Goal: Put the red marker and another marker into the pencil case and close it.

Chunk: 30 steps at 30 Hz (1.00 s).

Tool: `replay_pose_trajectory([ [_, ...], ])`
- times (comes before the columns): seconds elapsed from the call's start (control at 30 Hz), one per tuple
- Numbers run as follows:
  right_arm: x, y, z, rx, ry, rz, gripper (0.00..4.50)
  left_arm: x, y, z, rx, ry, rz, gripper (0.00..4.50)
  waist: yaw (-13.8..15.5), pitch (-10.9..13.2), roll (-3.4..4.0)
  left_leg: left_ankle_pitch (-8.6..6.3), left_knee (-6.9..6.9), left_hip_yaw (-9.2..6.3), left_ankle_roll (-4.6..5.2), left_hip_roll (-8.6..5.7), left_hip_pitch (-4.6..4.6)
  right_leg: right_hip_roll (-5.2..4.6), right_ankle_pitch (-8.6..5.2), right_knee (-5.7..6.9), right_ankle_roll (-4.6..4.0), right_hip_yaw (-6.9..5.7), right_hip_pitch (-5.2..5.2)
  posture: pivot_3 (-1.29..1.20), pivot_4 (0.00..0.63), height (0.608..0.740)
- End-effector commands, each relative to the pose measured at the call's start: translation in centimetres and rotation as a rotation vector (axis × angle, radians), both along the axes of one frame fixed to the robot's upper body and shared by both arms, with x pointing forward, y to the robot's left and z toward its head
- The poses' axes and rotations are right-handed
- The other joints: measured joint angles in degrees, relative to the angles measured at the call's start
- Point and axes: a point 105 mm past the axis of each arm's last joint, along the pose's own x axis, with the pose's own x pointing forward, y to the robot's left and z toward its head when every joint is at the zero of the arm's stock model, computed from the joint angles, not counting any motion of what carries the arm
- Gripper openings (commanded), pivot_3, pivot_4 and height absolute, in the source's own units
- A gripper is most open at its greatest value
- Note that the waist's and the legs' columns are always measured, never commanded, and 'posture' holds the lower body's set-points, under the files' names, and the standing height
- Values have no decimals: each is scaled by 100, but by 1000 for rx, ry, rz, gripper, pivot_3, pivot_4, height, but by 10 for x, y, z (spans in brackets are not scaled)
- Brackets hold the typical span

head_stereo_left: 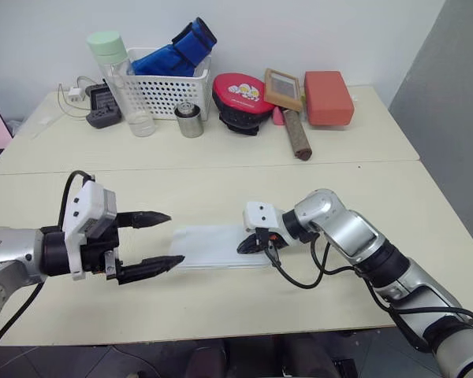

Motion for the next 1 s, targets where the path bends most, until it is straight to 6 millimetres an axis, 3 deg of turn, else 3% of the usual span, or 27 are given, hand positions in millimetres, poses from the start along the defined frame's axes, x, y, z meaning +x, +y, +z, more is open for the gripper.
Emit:
replay_pose_trajectory([
  [0.03,0,-3,-17,-49,21,-29,10,1,0,6,28,-39,-19,4500,0,-1,-1,0,0,0,0,1,0,0,0,0,0,0,0,0,150,740],
  [0.17,-2,-1,-7,0,36,-29,10,3,-1,7,23,-46,-17,4500,-2,0,0,0,0,2,0,4,3,3,0,0,-1,1,1,0,150,740],
  [0.33,-9,-4,43,254,96,-51,10,18,7,16,-26,-92,101,4500,9,1,1,0,1,-4,0,3,-6,3,1,-1,-2,0,-2,0,150,740],
  [0.47,26,-36,81,503,35,-324,10,48,33,18,-75,-161,327,4500,20,0,0,0,2,-10,0,2,-8,2,1,0,-2,-6,-1,0,150,740],
  [0.57,45,-69,87,545,-35,-494,456,61,52,10,-89,-172,445,4500,21,0,0,0,1,-5,0,-2,-7,3,1,-1,-2,-3,-1,0,150,740],
  [0.73,46,-122,76,437,-66,-656,1795,72,94,-11,-39,-182,604,4500,23,1,1,-1,-4,2,-1,-1,-16,0,0,-5,-3,-1,-9,0,150,740],
  [0.9,43,-143,76,383,-89,-705,3079,74,114,-11,-8,-195,646,4500,-6,2,1,-1,-3,35,0,5,-11,-1,0,-2,-5,6,-9,0,150,740],
  [1.0,41,-149,81,385,-99,-715,3800,75,114,-13,-2,-183,630,4500,0,2,0,-1,-3,45,0,6,-8,0,0,-1,-5,8,-9,0,150,740],
])
